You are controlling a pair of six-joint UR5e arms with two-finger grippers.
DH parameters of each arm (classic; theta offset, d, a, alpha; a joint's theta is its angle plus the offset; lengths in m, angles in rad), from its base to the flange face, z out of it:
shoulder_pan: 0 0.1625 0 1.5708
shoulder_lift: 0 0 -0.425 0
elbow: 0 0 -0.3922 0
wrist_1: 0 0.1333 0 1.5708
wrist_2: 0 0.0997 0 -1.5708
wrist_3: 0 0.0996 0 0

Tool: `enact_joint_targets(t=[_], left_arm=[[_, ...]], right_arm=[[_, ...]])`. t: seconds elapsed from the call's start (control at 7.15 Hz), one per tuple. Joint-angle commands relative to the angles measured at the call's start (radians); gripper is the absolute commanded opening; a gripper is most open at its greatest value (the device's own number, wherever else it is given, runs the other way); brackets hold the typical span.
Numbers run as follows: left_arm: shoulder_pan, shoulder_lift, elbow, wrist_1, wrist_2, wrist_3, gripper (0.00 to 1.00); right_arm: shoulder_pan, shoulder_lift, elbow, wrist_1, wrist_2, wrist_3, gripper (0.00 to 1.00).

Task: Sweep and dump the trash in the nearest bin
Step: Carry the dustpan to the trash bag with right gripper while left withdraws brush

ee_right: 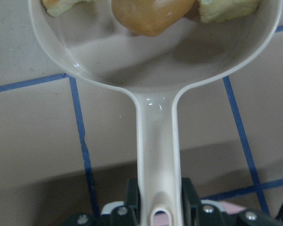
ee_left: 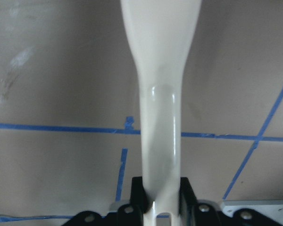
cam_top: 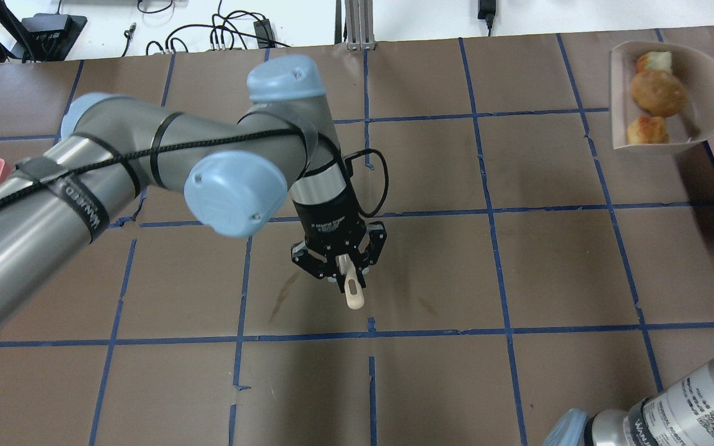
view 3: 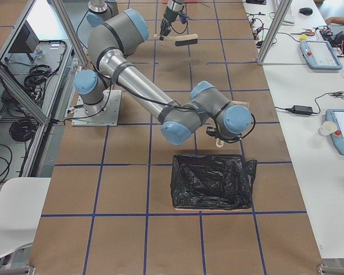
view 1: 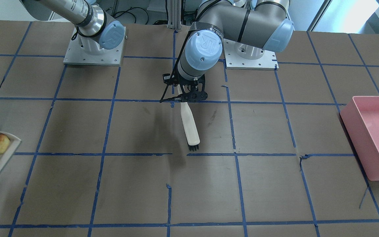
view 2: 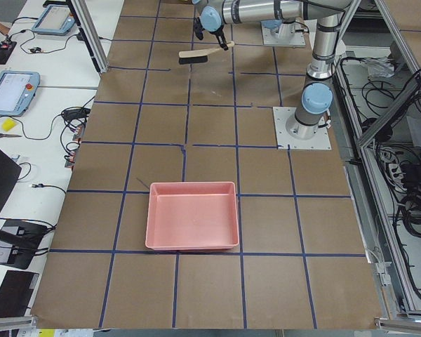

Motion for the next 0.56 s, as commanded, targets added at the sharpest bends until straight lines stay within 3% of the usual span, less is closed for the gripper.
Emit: enact_joint_targets(t=[0.0,0.14,0.42], left_arm=[[-0.091,0.041,-0.179,0.178,-0.004,-0.09,0.03],[-0.14,0.044,-0.175,0.179,-0.012,-0.13,0.03],[-0.157,0.041,-0.179,0.162,-0.068,-0.17,0.04]], right_arm=[[-0.187,-0.038,-0.028,0.056,-0.011,0.001,0.0],[-0.264,-0.032,-0.044,0.048,-0.029,0.0,0.0],[-0.316,0.012,-0.078,-0.092,-0.107,-0.005,0.0]])
